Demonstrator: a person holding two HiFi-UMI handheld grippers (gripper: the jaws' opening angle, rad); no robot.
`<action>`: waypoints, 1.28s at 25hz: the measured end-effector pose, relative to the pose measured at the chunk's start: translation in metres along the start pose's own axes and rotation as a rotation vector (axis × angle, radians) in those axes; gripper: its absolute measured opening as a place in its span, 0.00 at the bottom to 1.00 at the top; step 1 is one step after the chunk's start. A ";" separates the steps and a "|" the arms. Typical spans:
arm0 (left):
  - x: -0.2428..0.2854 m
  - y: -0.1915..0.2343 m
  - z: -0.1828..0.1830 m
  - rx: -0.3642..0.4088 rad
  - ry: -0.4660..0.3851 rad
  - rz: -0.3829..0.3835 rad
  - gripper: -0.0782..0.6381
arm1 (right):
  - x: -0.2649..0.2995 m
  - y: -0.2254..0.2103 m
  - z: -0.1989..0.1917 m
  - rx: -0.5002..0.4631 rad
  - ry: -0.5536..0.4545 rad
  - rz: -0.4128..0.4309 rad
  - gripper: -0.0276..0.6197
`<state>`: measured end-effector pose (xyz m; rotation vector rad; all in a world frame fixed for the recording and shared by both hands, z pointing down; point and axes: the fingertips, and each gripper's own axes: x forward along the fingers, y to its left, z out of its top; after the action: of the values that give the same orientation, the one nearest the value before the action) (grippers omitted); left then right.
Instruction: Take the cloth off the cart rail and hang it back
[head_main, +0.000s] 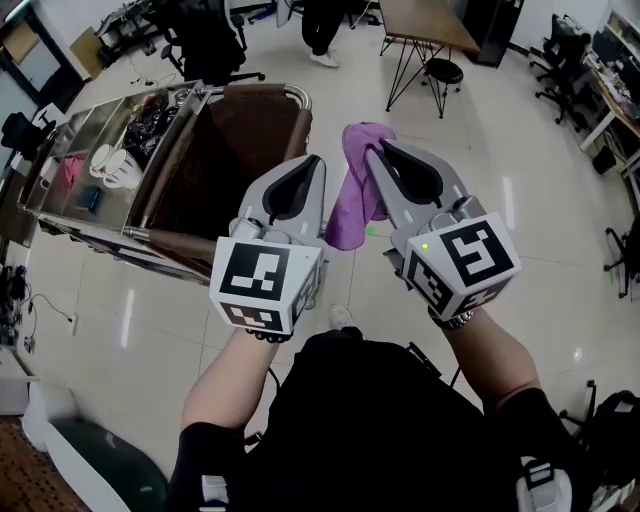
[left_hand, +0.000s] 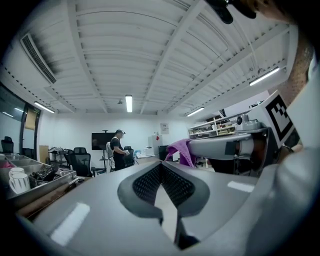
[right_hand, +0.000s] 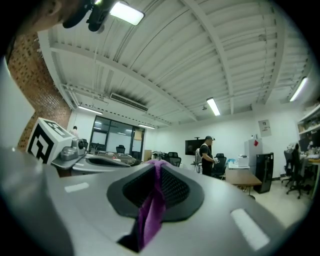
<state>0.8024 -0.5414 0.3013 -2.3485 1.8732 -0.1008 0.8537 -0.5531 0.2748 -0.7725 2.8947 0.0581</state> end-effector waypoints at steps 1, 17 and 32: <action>0.005 0.006 0.000 -0.003 -0.006 0.009 0.09 | 0.007 -0.004 -0.003 -0.002 0.001 0.013 0.10; 0.079 0.098 -0.031 -0.017 0.004 0.170 0.09 | 0.126 -0.063 -0.047 -0.002 0.021 0.178 0.10; 0.142 0.154 -0.037 -0.021 0.088 0.393 0.09 | 0.228 -0.111 -0.072 0.068 0.105 0.429 0.10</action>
<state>0.6806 -0.7157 0.3109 -1.9684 2.3468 -0.1450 0.7045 -0.7673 0.3122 -0.1368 3.0886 -0.0361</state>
